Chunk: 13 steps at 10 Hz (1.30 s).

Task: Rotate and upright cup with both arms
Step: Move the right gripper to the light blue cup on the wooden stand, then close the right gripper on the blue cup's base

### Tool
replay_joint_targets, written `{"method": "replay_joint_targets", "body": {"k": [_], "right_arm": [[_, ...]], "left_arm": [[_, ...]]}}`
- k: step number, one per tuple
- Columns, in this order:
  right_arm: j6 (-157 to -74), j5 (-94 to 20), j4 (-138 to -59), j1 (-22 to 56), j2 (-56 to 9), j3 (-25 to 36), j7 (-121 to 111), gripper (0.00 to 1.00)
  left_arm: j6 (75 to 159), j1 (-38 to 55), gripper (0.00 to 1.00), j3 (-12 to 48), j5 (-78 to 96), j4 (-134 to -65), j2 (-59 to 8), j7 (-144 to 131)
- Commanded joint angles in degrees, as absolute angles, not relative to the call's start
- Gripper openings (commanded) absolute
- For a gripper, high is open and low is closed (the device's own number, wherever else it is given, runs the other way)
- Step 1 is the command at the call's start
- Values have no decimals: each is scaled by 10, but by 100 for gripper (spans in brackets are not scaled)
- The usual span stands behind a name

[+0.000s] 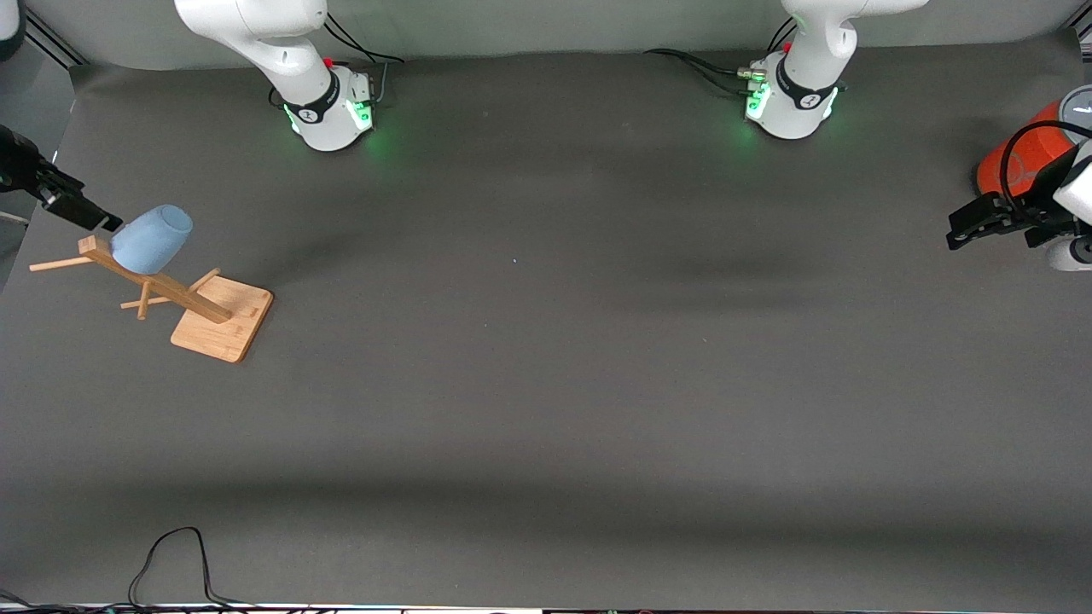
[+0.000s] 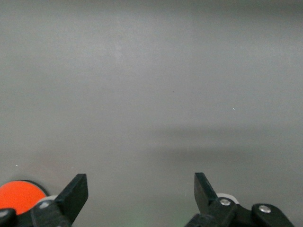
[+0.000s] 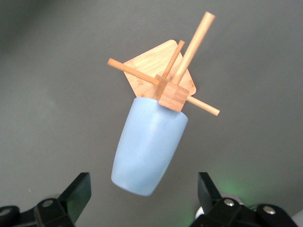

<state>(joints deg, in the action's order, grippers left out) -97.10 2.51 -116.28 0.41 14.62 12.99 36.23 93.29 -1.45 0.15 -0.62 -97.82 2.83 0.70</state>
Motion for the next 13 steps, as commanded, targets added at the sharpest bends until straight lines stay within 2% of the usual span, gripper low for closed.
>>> {"method": "replay_joint_targets", "body": {"k": [1,9,13], "right_arm": [[-1023,25,-1211,8,160,135,482,100],[-1155,4,-1311,11,155,165,555,100],[-1168,4,-1316,13,148,164,559,99]], "left_arm": [[931,-14,100,1,-13,-981,33,15],[927,-14,100,1,-14,-981,32,14],[929,-14,100,1,-14,-981,30,14]]}}
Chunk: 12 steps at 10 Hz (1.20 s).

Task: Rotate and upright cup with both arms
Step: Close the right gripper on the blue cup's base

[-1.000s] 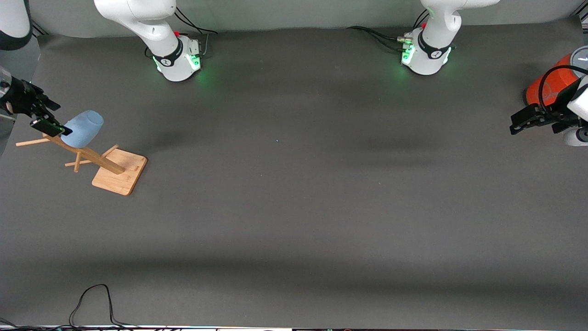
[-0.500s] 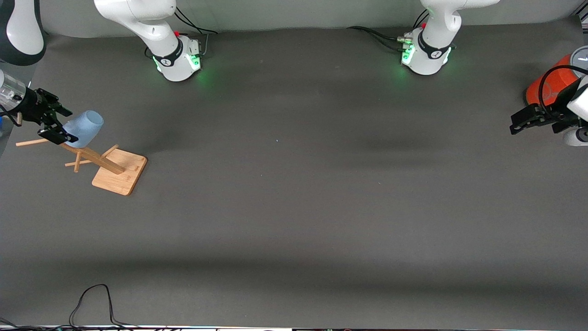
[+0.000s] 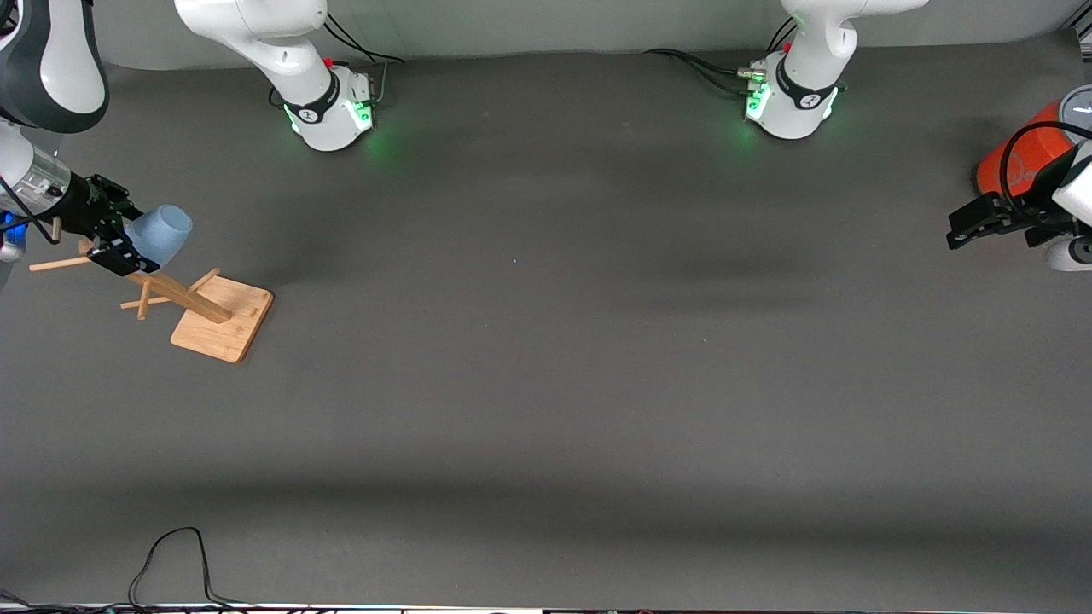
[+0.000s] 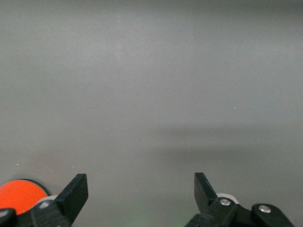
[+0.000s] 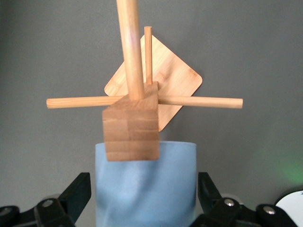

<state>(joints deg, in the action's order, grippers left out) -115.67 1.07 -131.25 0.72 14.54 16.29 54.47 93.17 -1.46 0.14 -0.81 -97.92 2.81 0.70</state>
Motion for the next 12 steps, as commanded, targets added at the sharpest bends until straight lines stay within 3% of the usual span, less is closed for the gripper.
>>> {"method": "replay_joint_targets", "body": {"k": [1,3,12], "right_arm": [[-1169,4,-1316,13,147,163,557,91],[-1170,4,-1315,13,147,163,552,67],[-1114,3,-1296,71,196,156,574,66]], "left_arm": [[929,-14,100,1,-14,-981,30,14],[930,-14,100,1,-14,-981,30,14],[928,-13,100,1,-15,-981,30,14]]}}
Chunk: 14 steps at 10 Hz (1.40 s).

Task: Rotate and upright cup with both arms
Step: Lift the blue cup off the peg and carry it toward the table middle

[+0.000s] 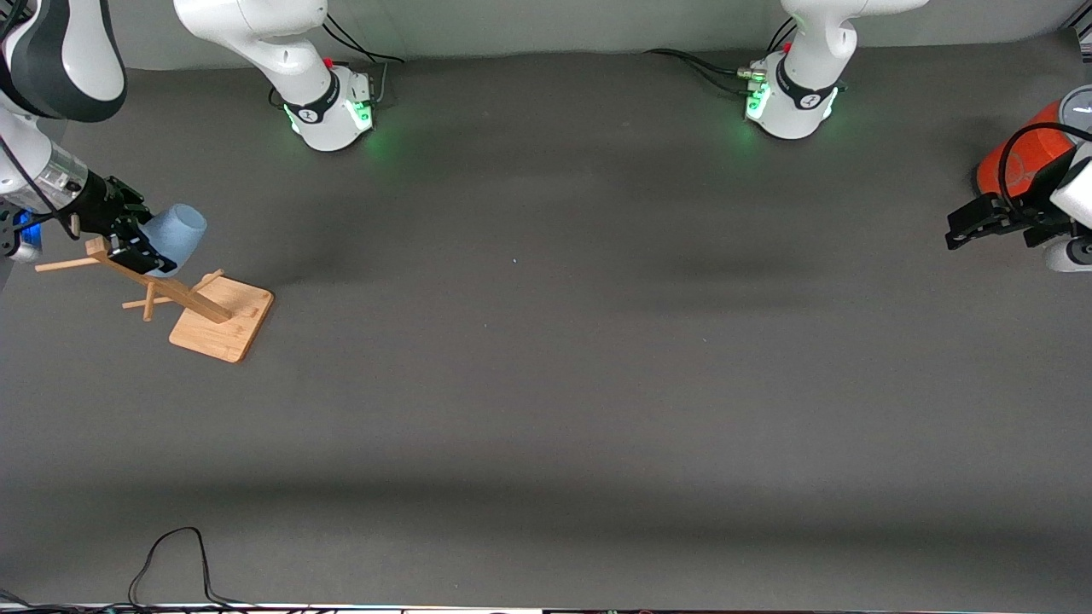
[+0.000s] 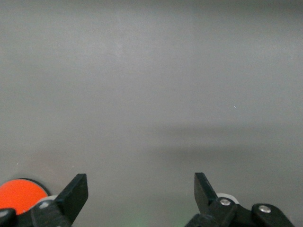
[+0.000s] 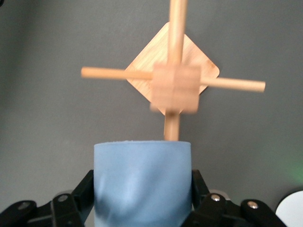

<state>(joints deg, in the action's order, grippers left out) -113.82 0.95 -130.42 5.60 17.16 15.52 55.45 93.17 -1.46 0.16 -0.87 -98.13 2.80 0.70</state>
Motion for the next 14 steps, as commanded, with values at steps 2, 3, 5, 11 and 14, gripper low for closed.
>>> {"method": "replay_joint_targets", "body": {"k": [2,3,5,11,14], "right_arm": [[-1079,3,-1284,73,216,143,592,66],[-1059,3,-1278,74,228,132,614,66],[-1041,3,-1274,76,243,83,680,66],[-1045,-33,-1167,262,124,40,974,66],[-1046,-33,-1052,365,-7,40,1159,66]], "left_arm": [[928,-13,100,1,-15,-981,30,14],[927,-13,100,1,-15,-981,30,14],[927,-14,100,1,-15,-981,30,14],[923,-14,100,1,-15,-980,33,14],[918,-15,100,-2,-15,-976,36,14]]}}
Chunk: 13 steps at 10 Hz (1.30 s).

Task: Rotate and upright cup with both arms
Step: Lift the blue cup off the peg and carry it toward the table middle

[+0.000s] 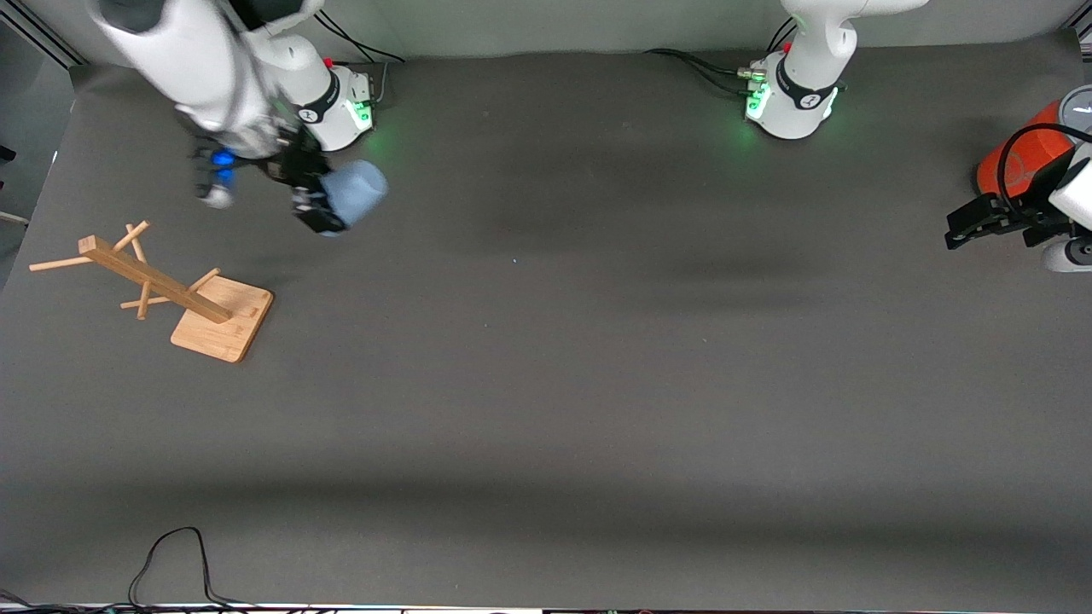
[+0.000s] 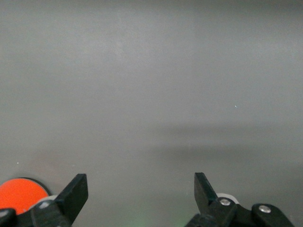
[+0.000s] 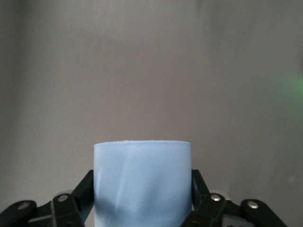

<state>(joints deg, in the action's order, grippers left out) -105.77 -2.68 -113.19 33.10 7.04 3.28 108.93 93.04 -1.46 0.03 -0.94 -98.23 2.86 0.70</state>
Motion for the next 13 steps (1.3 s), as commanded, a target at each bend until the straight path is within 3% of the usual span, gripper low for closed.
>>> {"method": "replay_joint_targets", "body": {"k": [1,4,9,13], "right_arm": [[-1049,-33,-1027,393,-39,40,1203,65],[-1094,-24,-974,464,-138,40,1366,65],[-1097,44,-847,563,-320,40,1531,65],[-1151,45,-834,584,-396,40,1551,67]], "left_arm": [[909,-15,100,-3,-15,-972,37,13],[900,-13,100,1,-17,-973,41,11],[903,-13,100,1,-16,-976,33,5],[911,-7,100,1,-16,-984,28,5]]}}
